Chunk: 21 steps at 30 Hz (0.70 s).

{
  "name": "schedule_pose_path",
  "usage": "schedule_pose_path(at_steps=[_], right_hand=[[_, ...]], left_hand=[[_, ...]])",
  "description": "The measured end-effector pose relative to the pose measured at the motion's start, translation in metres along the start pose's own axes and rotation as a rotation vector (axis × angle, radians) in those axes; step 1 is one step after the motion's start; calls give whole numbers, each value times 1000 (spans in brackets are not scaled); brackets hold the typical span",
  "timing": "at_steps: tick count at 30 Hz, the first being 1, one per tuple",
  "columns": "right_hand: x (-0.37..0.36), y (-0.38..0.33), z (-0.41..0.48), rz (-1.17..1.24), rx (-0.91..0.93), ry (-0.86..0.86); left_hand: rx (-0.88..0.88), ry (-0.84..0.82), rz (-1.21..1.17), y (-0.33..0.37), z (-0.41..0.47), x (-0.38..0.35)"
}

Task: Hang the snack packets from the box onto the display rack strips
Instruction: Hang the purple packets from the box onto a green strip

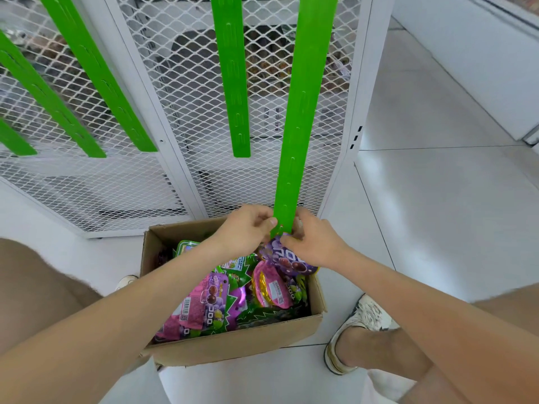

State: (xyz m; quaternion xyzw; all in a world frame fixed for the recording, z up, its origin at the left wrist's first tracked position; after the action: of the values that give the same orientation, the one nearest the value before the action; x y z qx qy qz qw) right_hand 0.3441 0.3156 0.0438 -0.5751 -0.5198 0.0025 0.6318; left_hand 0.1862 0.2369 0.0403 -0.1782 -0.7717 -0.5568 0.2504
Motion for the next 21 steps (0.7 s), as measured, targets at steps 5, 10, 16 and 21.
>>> schedule_pose_path(at_steps=[5, 10, 16, 21], right_hand=[[3, 6, 8, -173, 9, 8], [2, 13, 7, -97, -41, 28], [-2, 19, 3, -306, -151, -61], [-18, 17, -11, -563, -212, -330]], left_hand=[[40, 78, 212, -20, 3, 2], [240, -26, 575, -69, -3, 3], [196, -336, 901, -97, -17, -19], [99, -334, 978, -108, -22, -22]])
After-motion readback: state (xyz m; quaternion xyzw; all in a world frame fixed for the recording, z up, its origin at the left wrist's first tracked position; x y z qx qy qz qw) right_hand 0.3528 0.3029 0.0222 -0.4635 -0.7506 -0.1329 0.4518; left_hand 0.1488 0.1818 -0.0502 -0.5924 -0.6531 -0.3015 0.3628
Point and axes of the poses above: each hand's wrist, its own z-axis towards the middle knuckle, its own x-axis out of the back of the hand, y = z × x, the point moved 4 cm from there along z, towards the middle knuckle, and after that the axes turned 7 degrees about z, right-handed, at the moved point
